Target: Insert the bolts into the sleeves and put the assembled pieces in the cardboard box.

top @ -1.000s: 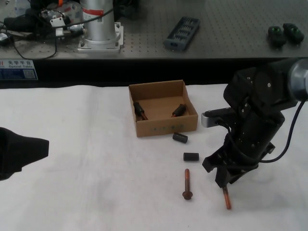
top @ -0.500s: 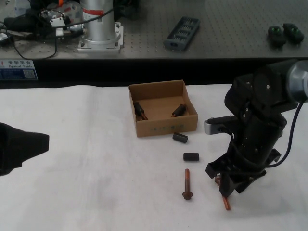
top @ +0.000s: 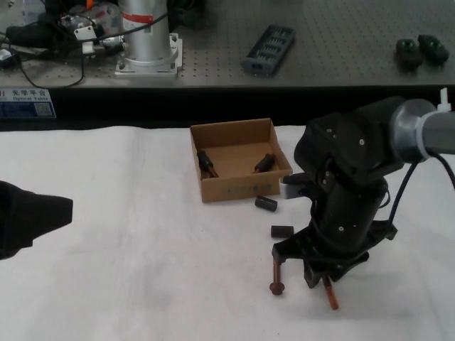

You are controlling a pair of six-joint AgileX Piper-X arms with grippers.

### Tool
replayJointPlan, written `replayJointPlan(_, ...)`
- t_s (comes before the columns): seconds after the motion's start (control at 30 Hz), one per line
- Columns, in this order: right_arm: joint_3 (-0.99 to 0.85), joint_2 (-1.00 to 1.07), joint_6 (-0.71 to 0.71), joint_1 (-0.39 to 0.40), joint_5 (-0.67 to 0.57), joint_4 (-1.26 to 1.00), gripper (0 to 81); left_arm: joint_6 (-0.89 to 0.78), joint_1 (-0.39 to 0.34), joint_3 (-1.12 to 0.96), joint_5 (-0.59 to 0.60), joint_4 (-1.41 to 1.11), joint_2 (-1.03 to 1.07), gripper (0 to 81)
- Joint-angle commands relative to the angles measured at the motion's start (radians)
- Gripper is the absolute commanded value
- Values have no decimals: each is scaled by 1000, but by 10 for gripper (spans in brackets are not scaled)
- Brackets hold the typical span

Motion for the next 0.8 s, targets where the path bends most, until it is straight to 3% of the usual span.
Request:
replayJointPlan(0.0, -5, 3, 3, 1, 9, -1, 295, 0, -1, -7, 6, -14, 0, 389)
replayJointPlan(0.77, 4, 35, 44, 1, 33, -31, 284, 0, -1, -7, 1, -14, 0, 389)
